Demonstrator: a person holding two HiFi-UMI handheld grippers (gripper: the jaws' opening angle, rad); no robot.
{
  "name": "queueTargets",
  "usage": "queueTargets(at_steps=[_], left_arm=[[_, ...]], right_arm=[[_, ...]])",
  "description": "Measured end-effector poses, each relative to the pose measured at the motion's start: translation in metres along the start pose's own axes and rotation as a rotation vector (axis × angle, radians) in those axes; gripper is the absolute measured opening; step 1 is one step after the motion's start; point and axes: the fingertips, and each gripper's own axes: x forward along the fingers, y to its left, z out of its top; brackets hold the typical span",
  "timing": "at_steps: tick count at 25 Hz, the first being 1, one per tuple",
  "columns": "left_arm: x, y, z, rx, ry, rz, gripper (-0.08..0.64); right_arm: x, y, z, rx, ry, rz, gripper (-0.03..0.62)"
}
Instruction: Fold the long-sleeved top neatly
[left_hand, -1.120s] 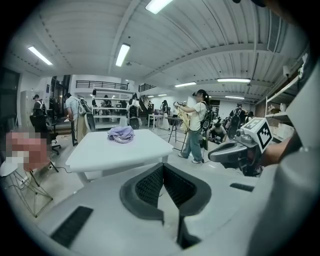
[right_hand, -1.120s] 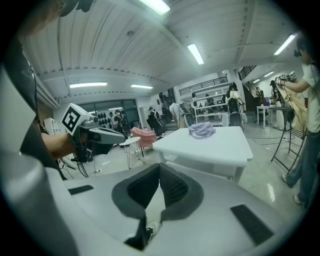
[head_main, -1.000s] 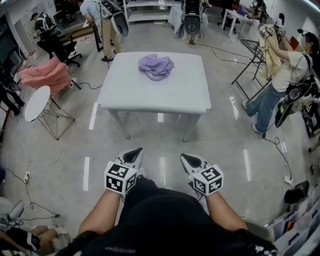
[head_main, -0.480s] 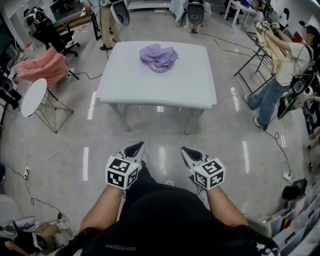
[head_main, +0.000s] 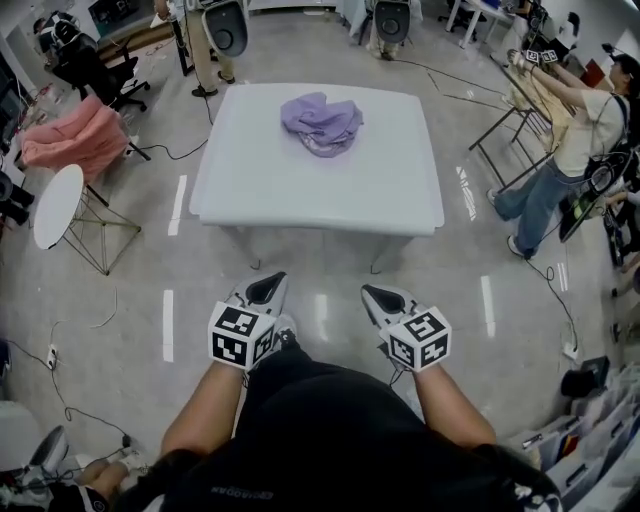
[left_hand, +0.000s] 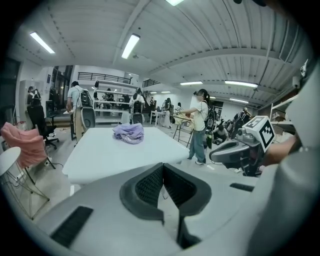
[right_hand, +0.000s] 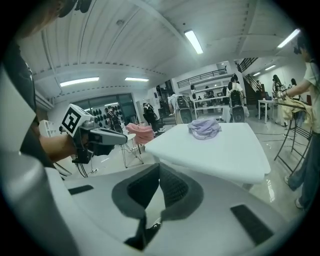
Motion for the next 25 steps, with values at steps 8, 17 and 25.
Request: queueTargets(at_steps=[8,17,25], left_arm=[[0.03,0.061,0.047,0.048,-0.025,-0.035,0.005],[0.048,0.124,0.069,0.087,-0.012,-0.097,0.005],[0.066,0.161,0.066,0.113,0.03,-0.144,0.005]], right_arm=[[0.053,-0.024,0.067,-0.024,-0.044,-0.054,0.005],[0.102,-0.032,0.093,-0.012,-0.039,-0.14,0.006],[0.129,-0.043,0.108,0.001,-0.047,-0.204,0.006]])
